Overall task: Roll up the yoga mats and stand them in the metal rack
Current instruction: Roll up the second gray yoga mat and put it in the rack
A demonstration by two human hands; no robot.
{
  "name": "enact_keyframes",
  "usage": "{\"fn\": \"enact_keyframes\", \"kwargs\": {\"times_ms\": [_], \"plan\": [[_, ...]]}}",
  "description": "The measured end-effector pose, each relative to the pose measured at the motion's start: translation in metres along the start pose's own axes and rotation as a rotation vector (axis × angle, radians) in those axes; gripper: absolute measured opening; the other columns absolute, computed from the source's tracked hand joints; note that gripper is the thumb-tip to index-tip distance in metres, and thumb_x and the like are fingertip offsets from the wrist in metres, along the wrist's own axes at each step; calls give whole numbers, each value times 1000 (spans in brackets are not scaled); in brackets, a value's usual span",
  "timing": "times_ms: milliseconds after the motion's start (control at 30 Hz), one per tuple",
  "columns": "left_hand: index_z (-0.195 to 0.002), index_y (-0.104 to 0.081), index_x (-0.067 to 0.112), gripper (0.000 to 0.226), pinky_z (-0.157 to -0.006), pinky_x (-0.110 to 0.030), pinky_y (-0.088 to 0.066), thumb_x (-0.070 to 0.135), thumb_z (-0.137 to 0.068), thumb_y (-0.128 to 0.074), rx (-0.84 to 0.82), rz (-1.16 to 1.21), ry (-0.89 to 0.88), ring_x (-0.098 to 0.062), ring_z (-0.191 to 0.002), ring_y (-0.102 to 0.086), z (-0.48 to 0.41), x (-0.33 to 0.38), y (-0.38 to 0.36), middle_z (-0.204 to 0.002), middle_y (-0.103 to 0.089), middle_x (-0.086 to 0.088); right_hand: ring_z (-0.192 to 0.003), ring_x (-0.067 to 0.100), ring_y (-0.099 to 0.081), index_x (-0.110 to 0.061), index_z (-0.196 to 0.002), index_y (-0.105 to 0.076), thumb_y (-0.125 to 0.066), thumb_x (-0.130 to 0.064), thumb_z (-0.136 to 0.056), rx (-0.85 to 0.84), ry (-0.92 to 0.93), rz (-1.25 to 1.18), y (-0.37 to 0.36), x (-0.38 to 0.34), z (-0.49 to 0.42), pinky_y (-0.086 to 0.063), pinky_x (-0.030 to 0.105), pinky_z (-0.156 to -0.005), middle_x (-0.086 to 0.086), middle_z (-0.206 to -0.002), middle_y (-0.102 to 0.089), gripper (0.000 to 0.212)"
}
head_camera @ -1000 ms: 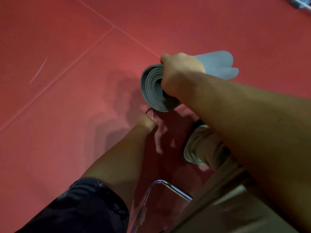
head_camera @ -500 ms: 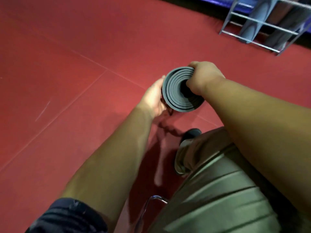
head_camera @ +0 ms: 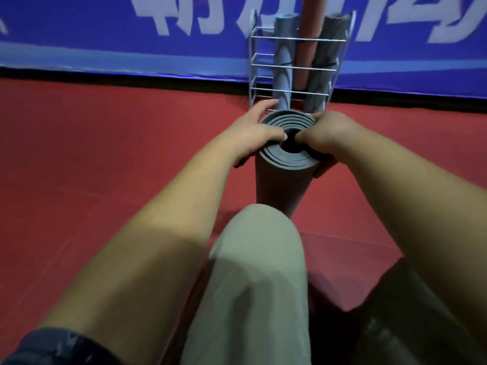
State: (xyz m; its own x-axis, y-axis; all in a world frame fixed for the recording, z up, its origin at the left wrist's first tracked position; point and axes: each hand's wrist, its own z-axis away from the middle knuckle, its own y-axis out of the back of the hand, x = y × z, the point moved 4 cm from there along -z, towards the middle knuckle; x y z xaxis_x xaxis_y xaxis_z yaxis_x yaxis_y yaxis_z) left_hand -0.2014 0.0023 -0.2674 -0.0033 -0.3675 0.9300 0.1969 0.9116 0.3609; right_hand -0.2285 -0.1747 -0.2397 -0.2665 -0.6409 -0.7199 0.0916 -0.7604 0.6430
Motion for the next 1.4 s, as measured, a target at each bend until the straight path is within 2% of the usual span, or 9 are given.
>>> {"fn": "enact_keyframes", "kwargs": {"times_ms": [200,367,533,667,833,967,1067,1167,1400], "plan": [[-125,-68,48,63,-104,-39,-59,27,-69,-88,-259,-273,-122,-7,-108,-75,-33,46,-72,-117,-79,11,-77,46,-76,-27,-110,-76,-76,-11,-89,23,-30,-34,58,52,8,-61,67,-54,16,-97,-76,26],[-118,-75,28,32,-90,-28,-57,39,-88,-79,-212,-612,-236,-10,-100,-71,-45,72,-116,-109,-76,6,-70,44,-77,-23,-111,-75,-74,-12,-90,81,-56,-99,85,91,0,-60,67,-51,16,-92,-77,24],[-95,-73,20,19,-67,-27,-51,37,-88,-77,-115,-596,-229,-14,-84,-69,-62,52,-137,-86,-72,6,-77,39,-77,-16,-102,-76,-80,-24,-88,124,-74,-68,95,113,-10,-64,60,-56,15,-90,-78,17],[-86,-70,20,15,-61,-27,-44,34,-87,-76,-47,-549,-150,-18,-78,-67,-74,33,-146,-80,-69,4,-85,41,-75,-5,-106,-74,-68,-50,-96,183,-161,-56,97,123,-17,-67,57,-72,21,-101,-77,46],[-89,-68,20,19,-73,-29,-45,39,-88,-71,94,-568,-64,-29,-90,-65,-90,31,-147,-89,-68,-2,-89,58,-70,2,-153,-44,-38,-78,-101,97,-428,-137,92,133,-1,-59,75,-72,35,-136,-55,96],[-93,-69,17,22,-75,-30,-45,39,-88,-68,132,-575,-19,-33,-93,-65,-99,27,-144,-97,-69,-7,-81,50,-77,5,-125,-51,-45,-73,-102,-56,-414,-289,69,137,9,-64,65,-77,38,-98,-71,81],[-91,-67,17,22,-74,-31,-47,38,-87,-67,116,-571,-17,-33,-91,-65,-100,29,-145,-95,-68,-7,-74,43,-78,1,-109,-66,-67,-53,-99,92,-295,-357,66,132,-1,-68,55,-72,28,-85,-74,56],[-94,-70,15,24,-76,-36,-59,37,-85,-67,99,-534,-12,-35,-88,-70,-99,29,-147,-94,-72,-9,-80,34,-77,-9,-90,-67,-72,-42,-95,197,-258,-323,67,130,-7,-66,39,-66,13,-85,-70,33],[-94,-72,12,23,-79,-48,-66,32,-83,-70,39,-448,-12,-36,-84,-74,-96,28,-147,-90,-74,-11,-99,43,-75,-8,-109,-70,-69,-60,-88,225,-240,-250,58,125,-23,-63,53,-90,20,-111,-75,56]]}}
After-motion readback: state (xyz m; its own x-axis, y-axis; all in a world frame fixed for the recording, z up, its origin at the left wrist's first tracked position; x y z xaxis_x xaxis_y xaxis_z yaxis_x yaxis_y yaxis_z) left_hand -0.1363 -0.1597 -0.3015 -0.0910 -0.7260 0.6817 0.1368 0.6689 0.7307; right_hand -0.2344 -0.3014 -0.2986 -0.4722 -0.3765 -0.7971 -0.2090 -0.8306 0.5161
